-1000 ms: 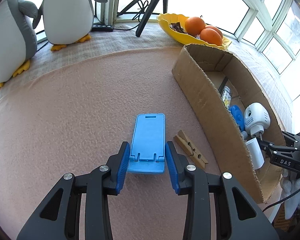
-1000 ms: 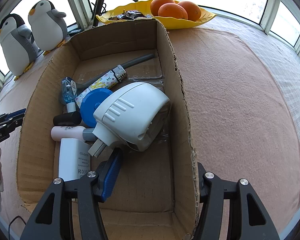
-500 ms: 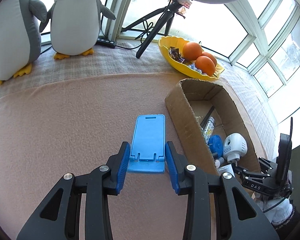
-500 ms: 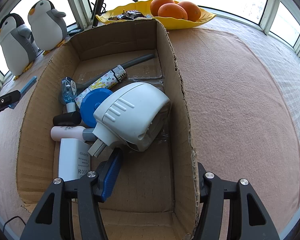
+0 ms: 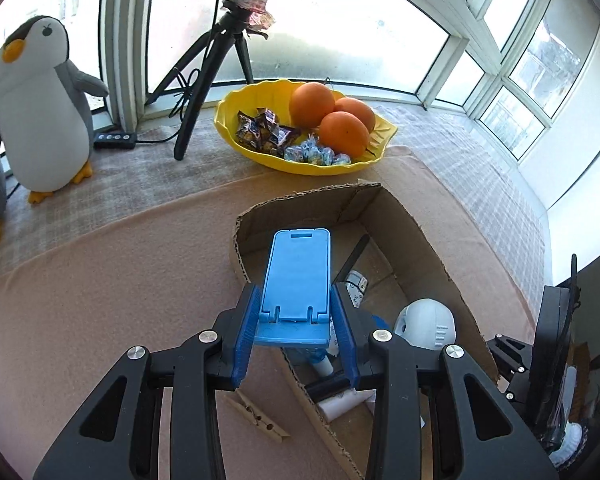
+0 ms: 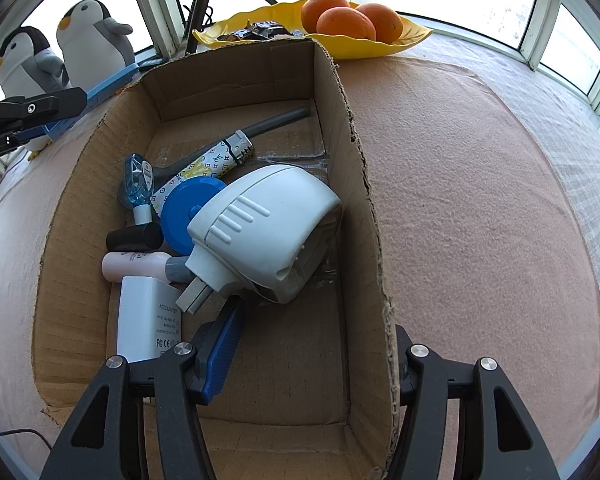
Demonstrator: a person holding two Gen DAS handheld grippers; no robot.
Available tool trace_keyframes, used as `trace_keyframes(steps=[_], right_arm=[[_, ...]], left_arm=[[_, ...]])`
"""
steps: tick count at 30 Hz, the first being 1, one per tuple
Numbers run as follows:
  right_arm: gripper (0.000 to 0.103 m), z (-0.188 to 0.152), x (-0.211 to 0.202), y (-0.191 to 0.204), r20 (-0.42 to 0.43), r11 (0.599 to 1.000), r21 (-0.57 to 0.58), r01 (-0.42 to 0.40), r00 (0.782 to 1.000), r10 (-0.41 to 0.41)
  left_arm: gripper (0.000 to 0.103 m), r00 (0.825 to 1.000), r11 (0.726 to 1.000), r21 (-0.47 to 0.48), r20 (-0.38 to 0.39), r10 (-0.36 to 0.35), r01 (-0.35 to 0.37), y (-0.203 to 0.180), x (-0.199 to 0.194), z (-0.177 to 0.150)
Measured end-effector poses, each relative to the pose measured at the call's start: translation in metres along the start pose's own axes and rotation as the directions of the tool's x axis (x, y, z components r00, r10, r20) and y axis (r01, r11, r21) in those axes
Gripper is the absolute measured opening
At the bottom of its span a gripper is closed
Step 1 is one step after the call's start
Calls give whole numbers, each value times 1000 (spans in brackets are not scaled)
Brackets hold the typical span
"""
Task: Organize rigid objects
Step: 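Lower the phone stand into the box and open the left tool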
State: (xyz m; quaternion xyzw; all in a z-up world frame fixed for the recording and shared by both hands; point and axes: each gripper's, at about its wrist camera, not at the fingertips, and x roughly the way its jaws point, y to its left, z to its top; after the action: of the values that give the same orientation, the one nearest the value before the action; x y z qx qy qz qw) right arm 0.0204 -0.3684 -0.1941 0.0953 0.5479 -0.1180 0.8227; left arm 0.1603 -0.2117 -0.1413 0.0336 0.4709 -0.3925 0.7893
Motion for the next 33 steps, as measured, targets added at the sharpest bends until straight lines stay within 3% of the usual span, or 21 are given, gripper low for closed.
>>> trace_keyframes(steps=[13, 14, 17, 18, 33], right_arm=[[55, 2, 1, 0, 2, 1000, 5, -11, 1000, 11], [55, 2, 1, 0, 2, 1000, 6, -12, 1000, 12], [55, 2, 2, 0, 2, 1000, 9, -15, 1000, 15], [55, 2, 2, 0, 3, 1000, 9, -16, 1000, 16], [55, 1, 2, 0, 3, 1000, 8, -17, 1000, 17]], left_arm=[[35, 996, 995, 90, -86, 40, -32, -37, 46, 10], [39, 995, 995, 90, -88, 45, -37, -38, 47, 11], [65, 995, 994, 99, -78, 59, -51, -41, 44, 13], [66, 995, 993, 103, -73, 63, -55, -42, 43, 13], [66, 998, 998, 32, -31, 51, -50, -19, 5, 13]])
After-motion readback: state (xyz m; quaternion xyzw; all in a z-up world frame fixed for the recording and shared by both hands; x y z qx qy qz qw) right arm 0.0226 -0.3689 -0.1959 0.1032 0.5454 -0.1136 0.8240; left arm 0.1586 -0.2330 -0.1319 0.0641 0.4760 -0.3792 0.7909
